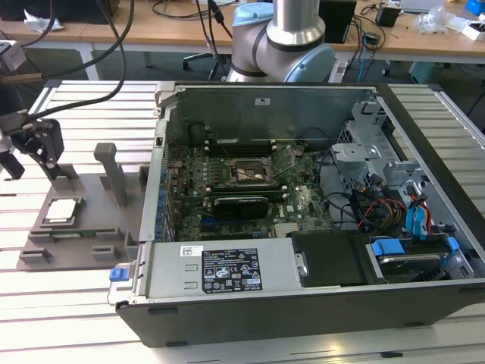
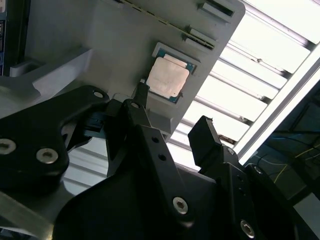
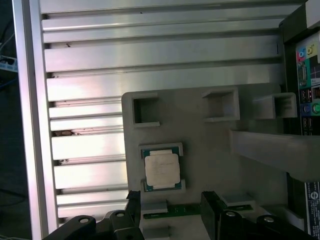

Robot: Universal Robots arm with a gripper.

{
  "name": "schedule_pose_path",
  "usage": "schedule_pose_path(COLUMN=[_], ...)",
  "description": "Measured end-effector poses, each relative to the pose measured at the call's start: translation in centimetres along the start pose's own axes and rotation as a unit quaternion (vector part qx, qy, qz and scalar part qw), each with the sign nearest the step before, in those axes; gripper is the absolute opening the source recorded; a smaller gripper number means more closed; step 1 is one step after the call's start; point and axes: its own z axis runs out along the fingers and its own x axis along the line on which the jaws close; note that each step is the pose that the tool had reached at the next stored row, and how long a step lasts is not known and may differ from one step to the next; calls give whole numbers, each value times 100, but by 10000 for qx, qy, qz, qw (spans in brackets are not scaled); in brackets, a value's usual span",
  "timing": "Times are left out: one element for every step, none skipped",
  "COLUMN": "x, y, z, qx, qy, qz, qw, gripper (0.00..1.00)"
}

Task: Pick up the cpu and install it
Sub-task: 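Pick up the cpu and move it towards the insertion slot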

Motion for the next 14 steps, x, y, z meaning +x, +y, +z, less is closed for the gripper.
schedule_pose_path(x=[0, 1, 1, 1, 1, 1, 1, 1, 2, 2, 2, 2, 2, 2], y=[0, 0, 0, 0, 0, 0, 0, 0, 0, 0, 0, 0, 1, 1], z=[5, 13, 20, 25, 29, 33, 37, 44, 49, 54, 57, 61, 66, 73], qx=[0, 0, 0, 0, 0, 0, 0, 0, 0, 0, 0, 0, 0, 0], qy=[0, 1, 0, 0, 0, 0, 0, 0, 0, 0, 0, 0, 1, 0], qz=[0, 0, 0, 0, 0, 0, 0, 0, 0, 0, 0, 0, 0, 0], qw=[10000, 10000, 10000, 10000, 10000, 10000, 10000, 10000, 10000, 10000, 10000, 10000, 10000, 10000], gripper=[60, 60, 60, 60, 60, 60, 60, 60, 60, 60, 60, 60, 60, 60])
